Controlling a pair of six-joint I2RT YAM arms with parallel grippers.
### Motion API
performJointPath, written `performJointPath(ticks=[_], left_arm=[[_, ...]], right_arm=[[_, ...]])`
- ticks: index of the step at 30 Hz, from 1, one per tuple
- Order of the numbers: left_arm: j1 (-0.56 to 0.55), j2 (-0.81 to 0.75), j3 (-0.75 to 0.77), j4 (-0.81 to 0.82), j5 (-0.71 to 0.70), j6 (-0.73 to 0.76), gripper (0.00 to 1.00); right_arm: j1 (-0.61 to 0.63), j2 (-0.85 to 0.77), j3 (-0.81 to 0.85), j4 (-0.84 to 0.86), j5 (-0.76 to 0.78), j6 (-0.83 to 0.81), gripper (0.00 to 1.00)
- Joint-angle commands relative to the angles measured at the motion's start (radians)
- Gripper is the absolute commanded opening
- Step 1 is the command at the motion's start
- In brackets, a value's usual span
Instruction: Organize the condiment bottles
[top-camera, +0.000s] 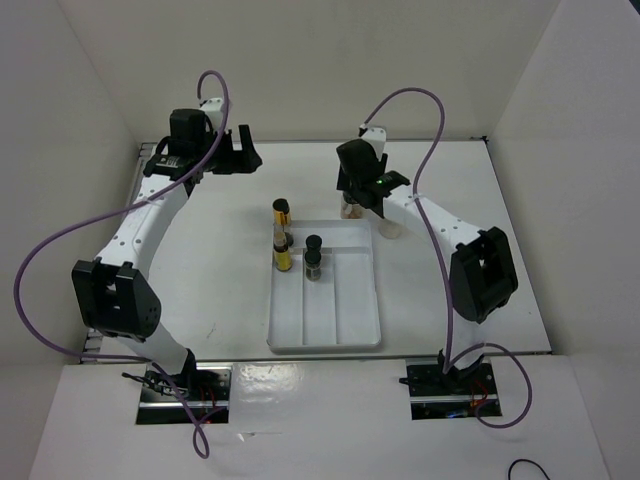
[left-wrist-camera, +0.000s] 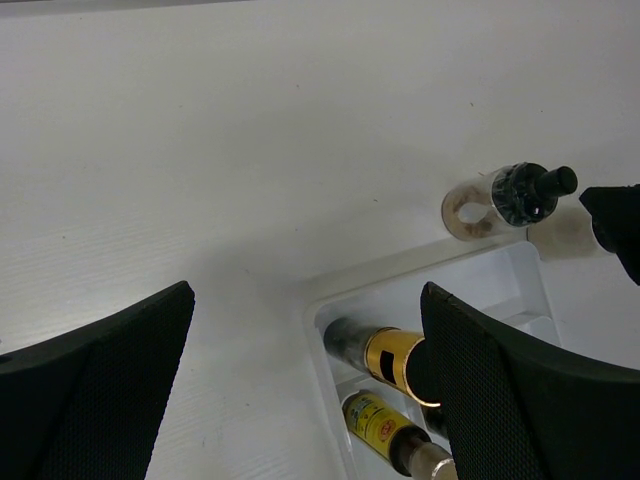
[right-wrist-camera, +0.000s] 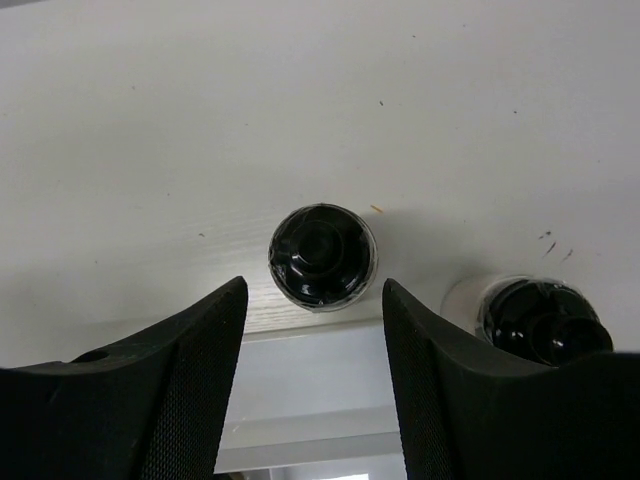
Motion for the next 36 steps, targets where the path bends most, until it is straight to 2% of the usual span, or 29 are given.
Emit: performJointPath(ticks=[1, 28, 36], left_arm=[[0.006, 0.006, 0.011, 0.020, -0.005, -0.004, 1.00], [0.006, 0.006, 0.002, -0.009, -0.053, 0.034, 1.00], [0.006, 0.015, 0.002, -0.009, -0.053, 0.034, 1.00]], right_arm=[[0.002, 0.056, 0.038, 0.075, 0.036, -0.017, 0.61], [0.002, 0.182, 0.000, 0.270, 0.141, -0.085, 0.51], [0.002, 0.249, 0.009, 0.279, 0.142, -0.085, 0.39]])
